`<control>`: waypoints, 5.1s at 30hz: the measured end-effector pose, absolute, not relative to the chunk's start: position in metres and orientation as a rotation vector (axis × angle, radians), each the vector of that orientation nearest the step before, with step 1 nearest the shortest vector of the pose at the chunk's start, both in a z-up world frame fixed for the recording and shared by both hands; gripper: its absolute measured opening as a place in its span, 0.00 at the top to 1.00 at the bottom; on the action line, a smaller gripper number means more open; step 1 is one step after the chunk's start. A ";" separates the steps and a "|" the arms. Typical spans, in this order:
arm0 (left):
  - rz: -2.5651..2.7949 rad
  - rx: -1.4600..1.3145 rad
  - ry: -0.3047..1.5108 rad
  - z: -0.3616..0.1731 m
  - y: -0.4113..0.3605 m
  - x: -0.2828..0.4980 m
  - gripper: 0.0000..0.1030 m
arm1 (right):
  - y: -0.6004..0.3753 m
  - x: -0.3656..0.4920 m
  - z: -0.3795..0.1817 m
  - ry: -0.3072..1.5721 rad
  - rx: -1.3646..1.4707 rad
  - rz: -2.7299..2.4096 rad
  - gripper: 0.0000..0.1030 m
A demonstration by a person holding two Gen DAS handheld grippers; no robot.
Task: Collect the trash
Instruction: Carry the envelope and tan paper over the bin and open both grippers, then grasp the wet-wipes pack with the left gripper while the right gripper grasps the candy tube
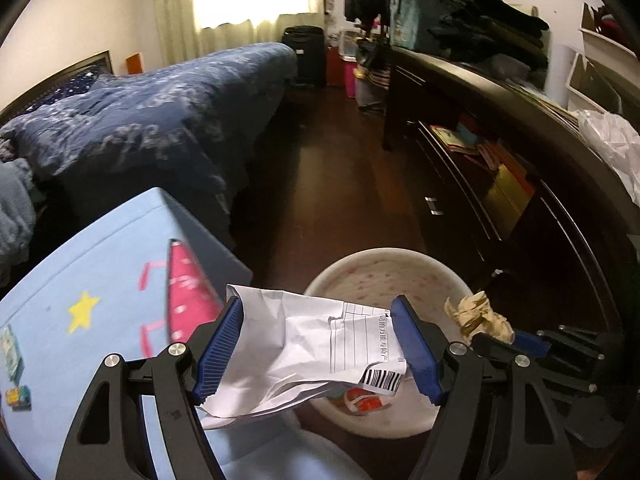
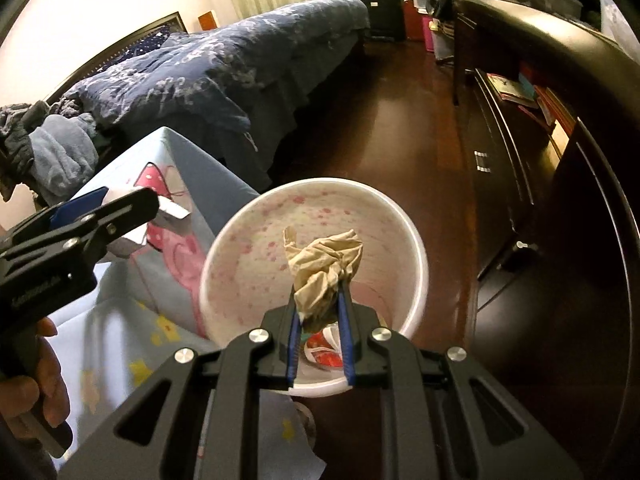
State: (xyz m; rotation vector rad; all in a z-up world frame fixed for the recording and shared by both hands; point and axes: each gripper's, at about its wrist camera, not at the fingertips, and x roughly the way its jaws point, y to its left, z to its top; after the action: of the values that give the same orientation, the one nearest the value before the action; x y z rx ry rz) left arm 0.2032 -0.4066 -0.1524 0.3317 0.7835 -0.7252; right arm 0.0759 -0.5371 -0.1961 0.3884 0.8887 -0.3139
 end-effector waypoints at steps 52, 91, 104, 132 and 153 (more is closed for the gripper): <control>-0.744 0.391 0.835 -0.167 -0.452 0.219 0.04 | -0.553 0.094 -0.225 0.945 0.387 -0.349 0.64; -0.075 -0.006 0.922 -0.169 -0.121 0.375 0.15 | -0.273 0.195 -0.128 0.826 -0.006 0.163 0.25; -0.116 0.036 0.888 -0.160 -0.093 0.390 0.99 | -0.199 0.237 -0.151 0.855 -0.113 0.301 0.25; -0.118 0.028 0.916 -0.166 -0.087 0.401 0.59 | -0.203 0.265 -0.159 0.882 -0.050 0.303 0.25; -0.036 -0.034 0.795 -0.114 -0.014 0.380 0.59 | -0.129 0.298 -0.175 0.899 -0.256 0.548 0.65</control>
State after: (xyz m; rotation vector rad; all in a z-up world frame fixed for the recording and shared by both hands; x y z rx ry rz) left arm 0.3796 -0.0139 -0.1144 -0.0338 0.7947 -0.0362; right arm 0.2979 -0.1289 -0.1753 -0.2559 0.8987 0.5479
